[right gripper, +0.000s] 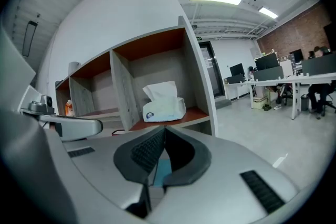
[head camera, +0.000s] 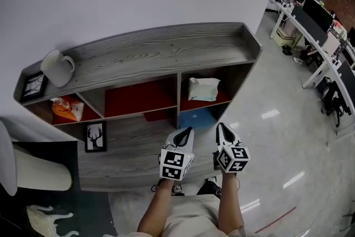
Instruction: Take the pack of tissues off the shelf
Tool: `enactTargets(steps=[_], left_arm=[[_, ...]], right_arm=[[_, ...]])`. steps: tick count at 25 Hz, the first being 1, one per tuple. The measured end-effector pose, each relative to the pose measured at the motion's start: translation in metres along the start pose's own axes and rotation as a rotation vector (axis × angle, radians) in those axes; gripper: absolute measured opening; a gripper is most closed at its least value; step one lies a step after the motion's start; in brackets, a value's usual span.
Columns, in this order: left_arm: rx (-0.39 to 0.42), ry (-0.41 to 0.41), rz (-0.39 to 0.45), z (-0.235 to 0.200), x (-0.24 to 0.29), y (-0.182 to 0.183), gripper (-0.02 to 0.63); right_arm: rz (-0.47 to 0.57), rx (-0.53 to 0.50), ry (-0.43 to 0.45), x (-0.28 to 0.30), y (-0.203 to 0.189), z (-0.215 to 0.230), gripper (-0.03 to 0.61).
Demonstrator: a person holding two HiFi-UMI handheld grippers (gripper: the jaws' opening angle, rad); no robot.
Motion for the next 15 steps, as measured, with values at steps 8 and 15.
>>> enactTargets(steps=[8, 15], left_arm=[[-0.023, 0.083, 0.024, 0.006, 0.015, 0.012, 0.009], [-0.046, 0.154, 0.03, 0.015, 0.028, 0.022, 0.009]], right_arm=[[0.011, -0.036, 0.089, 0.023, 0.015, 0.015, 0.015], [0.018, -0.056, 0.165, 0.037, 0.03, 0.021, 0.015]])
Point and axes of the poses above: the fingertips, and each gripper's own axes: x forward along the fingers, z to its right, y out of its top, the point moved 8 cm from there along -x, backward along the fingers, and after that the axes turned 6 degrees about -x, right-handed, at the moved point
